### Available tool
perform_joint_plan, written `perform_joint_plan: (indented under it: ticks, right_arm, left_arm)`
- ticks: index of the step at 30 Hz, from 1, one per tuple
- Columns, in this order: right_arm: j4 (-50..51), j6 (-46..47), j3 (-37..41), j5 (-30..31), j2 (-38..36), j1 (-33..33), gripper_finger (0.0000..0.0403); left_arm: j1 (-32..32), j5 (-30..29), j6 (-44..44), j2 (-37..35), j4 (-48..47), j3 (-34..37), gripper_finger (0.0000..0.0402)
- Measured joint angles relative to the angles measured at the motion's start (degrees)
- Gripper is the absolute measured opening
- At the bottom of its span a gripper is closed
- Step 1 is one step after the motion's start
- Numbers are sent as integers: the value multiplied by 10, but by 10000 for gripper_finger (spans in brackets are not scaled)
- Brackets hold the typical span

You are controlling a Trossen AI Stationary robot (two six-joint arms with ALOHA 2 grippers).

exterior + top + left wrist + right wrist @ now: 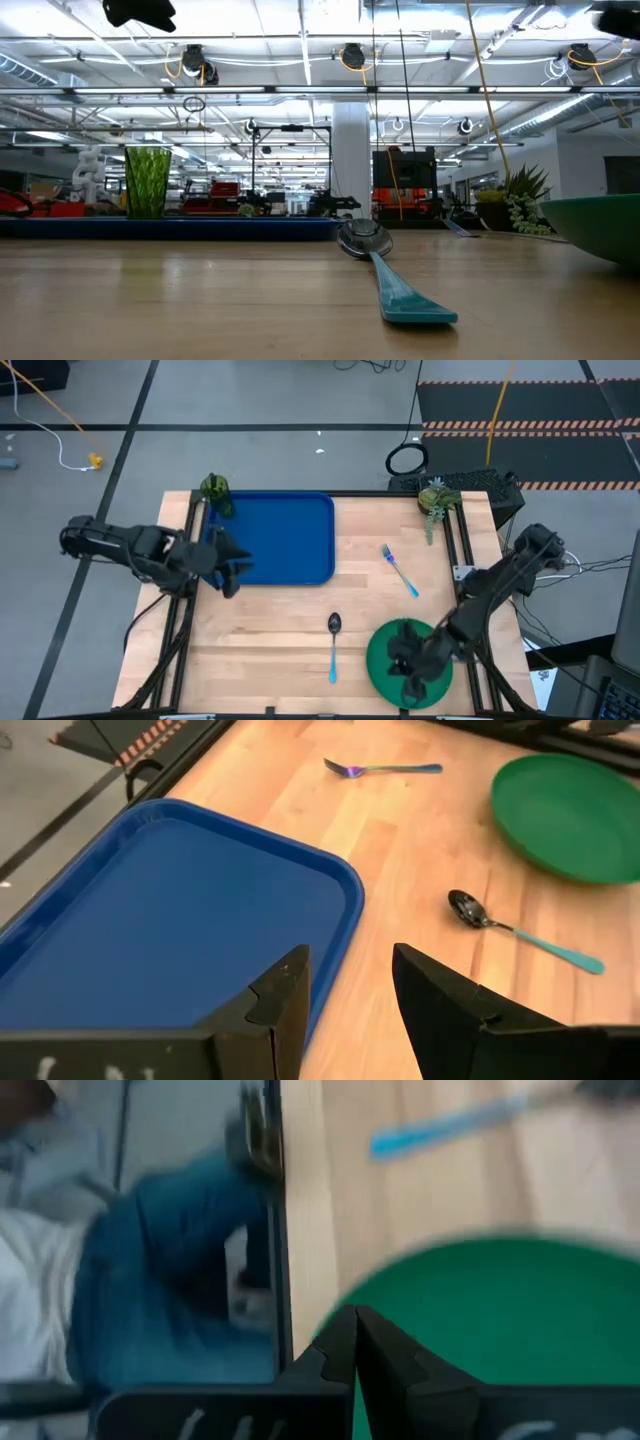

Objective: Pick and place plate/cup/fork/spoon on tray
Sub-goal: Put the green plate on the blue food tray

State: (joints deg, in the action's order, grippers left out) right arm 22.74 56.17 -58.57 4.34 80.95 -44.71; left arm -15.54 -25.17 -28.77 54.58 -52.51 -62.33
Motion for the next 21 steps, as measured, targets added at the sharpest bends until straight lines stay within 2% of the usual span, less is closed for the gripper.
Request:
perform_joint_plan:
  ticks: [3, 7, 12, 18, 21]
  right_arm:
    - [-8, 49, 0, -17, 24, -33, 0]
    - [-33, 84, 0, -11, 31, -66, 0]
    - [-34, 102, -1, 3, 39, -113, 0]
    - [-26, 114, -1, -15, 72, -166, 2]
    - [-31, 151, -1, -14, 75, -176, 18]
  left_arm:
    - [-30, -28, -21, 28, 2, 0, 147]
    - [-56, -49, -40, 65, 11, 0, 147]
    - [-71, -65, -14, 103, 62, 0, 147]
    - [-71, -61, 32, 111, 93, 0, 147]
    - [-71, -63, 31, 104, 93, 0, 147]
